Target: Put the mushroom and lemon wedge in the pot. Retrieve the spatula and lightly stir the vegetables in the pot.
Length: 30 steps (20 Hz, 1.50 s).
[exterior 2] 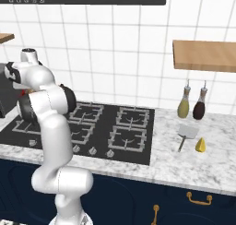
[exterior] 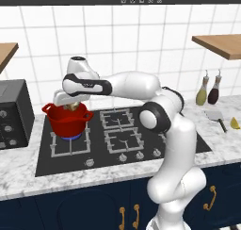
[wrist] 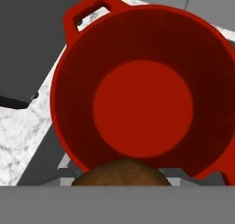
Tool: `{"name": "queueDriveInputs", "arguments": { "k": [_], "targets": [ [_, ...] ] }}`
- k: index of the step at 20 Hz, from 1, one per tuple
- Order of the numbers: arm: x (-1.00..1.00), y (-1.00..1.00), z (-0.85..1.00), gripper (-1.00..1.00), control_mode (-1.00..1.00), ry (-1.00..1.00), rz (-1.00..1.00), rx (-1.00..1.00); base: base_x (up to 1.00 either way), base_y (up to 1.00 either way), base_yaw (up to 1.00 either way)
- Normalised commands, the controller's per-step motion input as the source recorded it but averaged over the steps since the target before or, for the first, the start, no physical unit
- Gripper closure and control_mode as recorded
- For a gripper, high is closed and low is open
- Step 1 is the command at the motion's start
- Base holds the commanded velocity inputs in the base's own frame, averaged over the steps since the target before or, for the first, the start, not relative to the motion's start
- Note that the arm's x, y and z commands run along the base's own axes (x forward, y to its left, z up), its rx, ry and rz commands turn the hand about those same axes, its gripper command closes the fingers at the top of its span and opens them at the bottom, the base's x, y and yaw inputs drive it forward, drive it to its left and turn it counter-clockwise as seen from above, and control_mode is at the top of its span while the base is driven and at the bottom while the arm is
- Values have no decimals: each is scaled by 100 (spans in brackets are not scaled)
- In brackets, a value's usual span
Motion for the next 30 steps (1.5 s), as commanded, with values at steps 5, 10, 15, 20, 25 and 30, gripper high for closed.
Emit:
{"name": "queueDriveInputs", "arguments": {
  "k": [5,10,15,20,25,30],
  "targets": [
    [11,2,-25,100,-100,0,0,0,0,0,0],
    [8,10,-33,100,-100,0,0,0,0,0,0],
    [3,7,-34,100,-100,0,0,0,0,0,0],
    [4,0,-20,100,-100,0,0,0,0,0,0],
    [0,0,-16,100,-100,0,0,0,0,0,0],
    [1,3,-17,100,-100,0,0,0,0,0,0]
  ]
}}
